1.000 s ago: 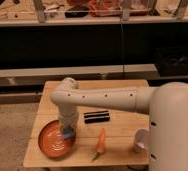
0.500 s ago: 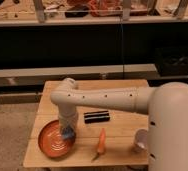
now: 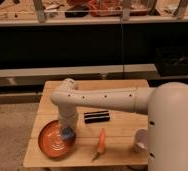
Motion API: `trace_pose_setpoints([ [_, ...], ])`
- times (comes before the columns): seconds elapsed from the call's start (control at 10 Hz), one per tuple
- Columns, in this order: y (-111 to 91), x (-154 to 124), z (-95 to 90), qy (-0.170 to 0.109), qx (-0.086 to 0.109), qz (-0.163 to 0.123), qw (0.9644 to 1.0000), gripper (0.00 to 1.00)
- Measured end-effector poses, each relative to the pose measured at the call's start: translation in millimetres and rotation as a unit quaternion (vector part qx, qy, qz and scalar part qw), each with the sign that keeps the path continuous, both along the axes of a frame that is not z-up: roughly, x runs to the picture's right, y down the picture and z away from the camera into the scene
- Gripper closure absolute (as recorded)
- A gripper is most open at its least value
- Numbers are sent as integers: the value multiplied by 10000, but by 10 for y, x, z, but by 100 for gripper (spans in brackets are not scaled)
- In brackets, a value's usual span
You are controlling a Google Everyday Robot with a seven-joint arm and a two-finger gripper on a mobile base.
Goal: Place the white sponge in the ceramic bowl
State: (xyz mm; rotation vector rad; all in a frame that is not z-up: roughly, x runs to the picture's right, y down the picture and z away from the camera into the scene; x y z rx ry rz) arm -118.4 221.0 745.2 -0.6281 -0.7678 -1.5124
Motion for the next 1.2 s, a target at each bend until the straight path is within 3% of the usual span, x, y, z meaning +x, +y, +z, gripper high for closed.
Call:
trace_pose_setpoints([
  [0.2,16,-8,7,-18,-15,-1,10000,70],
  [0.5,27,-21,14,-41,-28,3,10000,65],
  [0.6,37,-21,15,-43,-37,0,10000,57],
  [1.0,66,-21,27,-58,-67,0,10000,53],
  [1.2,78,-25,35,-69,-73,12,9999,38],
])
